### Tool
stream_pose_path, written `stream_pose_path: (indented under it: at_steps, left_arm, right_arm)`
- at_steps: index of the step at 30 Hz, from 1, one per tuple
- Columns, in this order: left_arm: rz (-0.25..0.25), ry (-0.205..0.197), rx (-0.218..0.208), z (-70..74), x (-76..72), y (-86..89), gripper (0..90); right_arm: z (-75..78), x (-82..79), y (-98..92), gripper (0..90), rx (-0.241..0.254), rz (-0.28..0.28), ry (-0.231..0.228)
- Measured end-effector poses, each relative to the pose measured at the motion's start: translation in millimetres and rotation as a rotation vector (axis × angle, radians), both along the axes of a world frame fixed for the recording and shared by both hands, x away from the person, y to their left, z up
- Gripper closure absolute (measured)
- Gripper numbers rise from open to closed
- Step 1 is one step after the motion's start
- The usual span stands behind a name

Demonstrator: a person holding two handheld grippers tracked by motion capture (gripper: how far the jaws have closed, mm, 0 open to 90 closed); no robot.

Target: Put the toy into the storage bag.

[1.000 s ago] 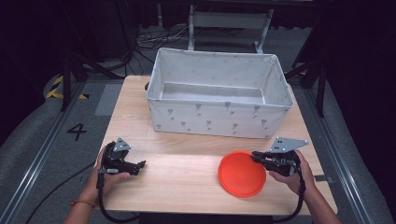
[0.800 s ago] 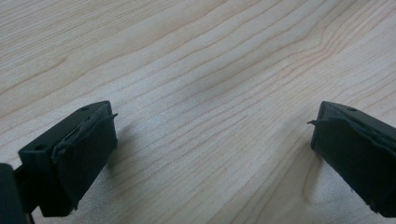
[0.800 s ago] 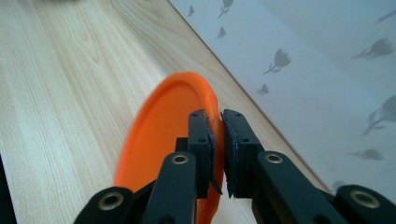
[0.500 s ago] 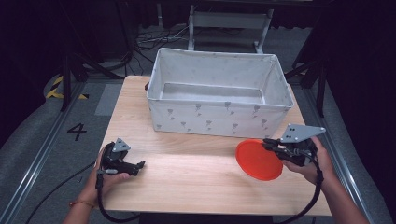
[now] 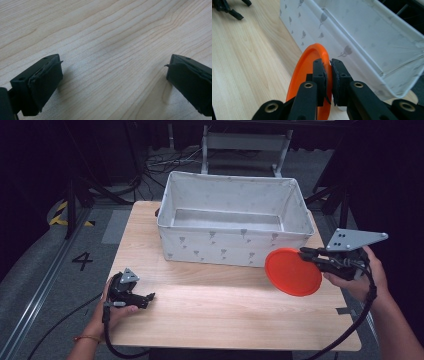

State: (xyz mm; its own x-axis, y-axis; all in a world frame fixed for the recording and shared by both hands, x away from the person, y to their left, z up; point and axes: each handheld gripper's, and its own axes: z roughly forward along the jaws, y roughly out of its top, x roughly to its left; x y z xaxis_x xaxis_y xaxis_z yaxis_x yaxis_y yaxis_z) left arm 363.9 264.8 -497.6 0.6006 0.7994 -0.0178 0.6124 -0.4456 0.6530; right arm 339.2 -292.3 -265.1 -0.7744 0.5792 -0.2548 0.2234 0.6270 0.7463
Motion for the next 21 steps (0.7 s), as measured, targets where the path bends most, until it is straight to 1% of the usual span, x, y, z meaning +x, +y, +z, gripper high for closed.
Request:
stream_pose_path:
  at_steps: [6,11,13,15,17,21]
  left_arm:
    - [0.0,0.0,-0.001,0.0,0.1,0.0,0.8]
    - [-0.001,-0.002,0.0,-0.1,0.1,0.0,0.8]
    - [-0.001,-0.001,0.0,-0.1,0.2,0.1,0.8]
    - [-0.001,-0.002,0.0,0.0,0.1,0.1,0.8]
    - [-0.001,-0.001,0.0,-0.1,0.2,0.1,0.8]
    - [0.0,-0.002,0.0,0.0,0.1,0.0,0.8]
  right_arm:
    - [22.3,4.3,-0.5,82.5,-0.001,0.009,-0.011]
    - [41.3,8.7,4.2,82.5,-0.007,0.019,-0.027]
    - [49.9,11.2,6.3,82.5,0.0,0.024,-0.035]
    - [52.8,12.1,6.9,82.5,0.0,0.024,-0.04]
    - [62.0,15.7,9.9,82.5,-0.008,0.03,-0.049]
    - [73.8,25.9,14.7,82.5,-0.022,0.026,-0.063]
